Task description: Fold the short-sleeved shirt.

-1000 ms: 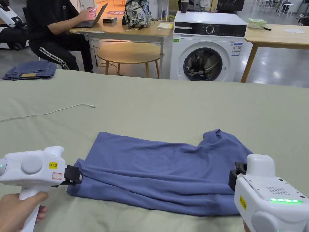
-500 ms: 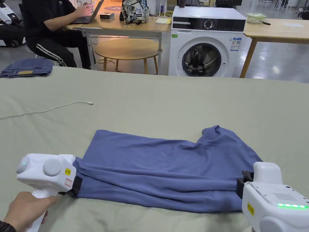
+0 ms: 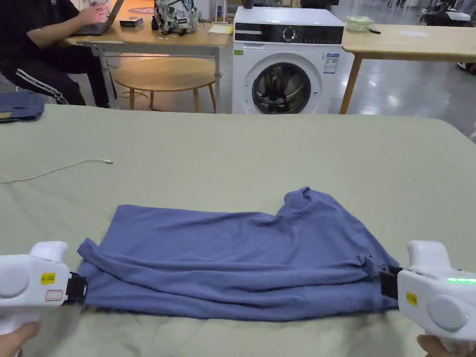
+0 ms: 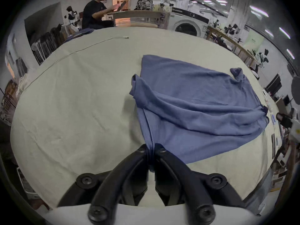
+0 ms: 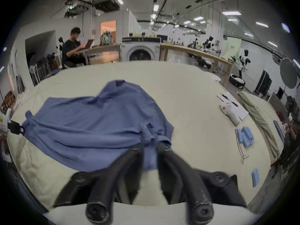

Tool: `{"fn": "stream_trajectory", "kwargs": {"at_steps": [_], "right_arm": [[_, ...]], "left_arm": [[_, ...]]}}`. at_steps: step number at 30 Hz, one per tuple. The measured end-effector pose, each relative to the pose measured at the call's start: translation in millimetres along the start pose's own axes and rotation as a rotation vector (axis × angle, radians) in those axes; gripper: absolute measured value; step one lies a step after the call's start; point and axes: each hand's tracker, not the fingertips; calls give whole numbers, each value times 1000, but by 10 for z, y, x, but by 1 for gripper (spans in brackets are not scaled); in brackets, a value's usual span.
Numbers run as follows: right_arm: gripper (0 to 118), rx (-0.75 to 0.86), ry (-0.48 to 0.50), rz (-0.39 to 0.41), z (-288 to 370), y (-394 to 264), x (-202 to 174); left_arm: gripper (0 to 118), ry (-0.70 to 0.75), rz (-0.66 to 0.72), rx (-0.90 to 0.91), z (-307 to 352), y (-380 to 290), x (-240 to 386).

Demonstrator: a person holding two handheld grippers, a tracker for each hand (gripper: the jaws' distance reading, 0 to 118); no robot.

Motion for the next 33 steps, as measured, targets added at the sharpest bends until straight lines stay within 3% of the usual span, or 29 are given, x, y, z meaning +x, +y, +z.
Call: {"fn": "stream_trajectory", "kwargs": {"at_steps": [2,3,7,11,13,14,15,17,18,21,33], "right_arm": [[61,-64,20,-19,-136,20,92],[73,-90,29,-39,-186,30,123],[73,-134,45,-37,-459,69,163],[73,-282,56,45,-809,-32,70],[66,-328,56,52,-892,-139,29],[64,-270,53,29,-833,-170,33],[51,-246,47,19,-768,-181,28],[12,-250,130,-23,-720,-188,22],[11,-247,154,-40,-710,-195,11],[9,-233,107,18,-688,-231,-30],[8,-124,138,8,9,336,33]], "left_arm": [[0,0,-13,0,-21,3,4],[0,4,-17,-2,-25,-7,16],[0,9,-27,-7,-71,-29,12],[0,8,-24,-11,-92,-50,-8],[0,-3,-20,-6,-90,-63,-28],[0,-7,-21,-4,-83,-68,-32],[0,-7,-20,-3,-74,-72,-34],[0,-10,-20,1,-56,-87,-32],[0,-13,-21,4,-51,-89,-31],[0,-15,-22,10,-33,-98,-29],[0,-54,-44,140,431,175,28]]}}
